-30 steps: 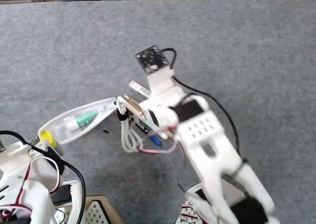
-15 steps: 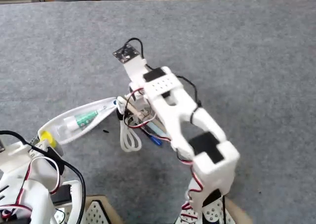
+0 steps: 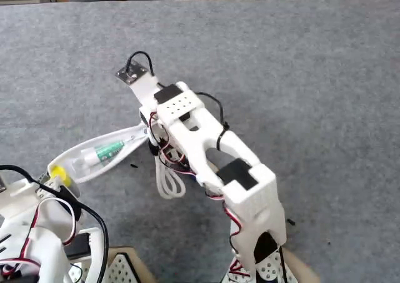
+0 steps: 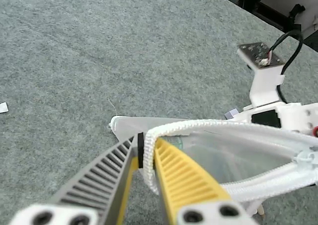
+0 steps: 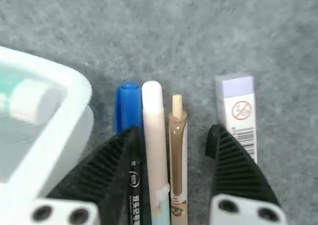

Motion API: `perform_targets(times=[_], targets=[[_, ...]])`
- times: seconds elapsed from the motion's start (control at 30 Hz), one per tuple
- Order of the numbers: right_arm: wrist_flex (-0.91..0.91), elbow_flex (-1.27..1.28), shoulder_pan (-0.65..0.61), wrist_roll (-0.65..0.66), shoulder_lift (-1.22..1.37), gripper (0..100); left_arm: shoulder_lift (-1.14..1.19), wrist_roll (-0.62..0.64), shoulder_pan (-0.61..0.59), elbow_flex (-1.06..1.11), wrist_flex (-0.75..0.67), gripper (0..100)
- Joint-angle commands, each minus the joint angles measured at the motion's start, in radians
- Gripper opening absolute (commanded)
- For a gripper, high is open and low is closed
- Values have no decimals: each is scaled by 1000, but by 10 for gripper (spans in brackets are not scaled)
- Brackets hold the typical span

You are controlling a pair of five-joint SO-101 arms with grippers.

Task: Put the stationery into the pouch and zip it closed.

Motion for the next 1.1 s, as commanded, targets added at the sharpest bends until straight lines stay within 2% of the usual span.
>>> perform_targets(times=[0.0,0.17,0.5,1.07], targets=[[0,-39,-29,8,16,226,25,5,4,-13,5,29],[6,-39,-28,8,64,220,25,5,4,-13,5,29],[9,-39,9,0,74,11,25,5,4,-12,5,29],[92,-25,9,0,-91,14,23,5,4,-12,5,29]])
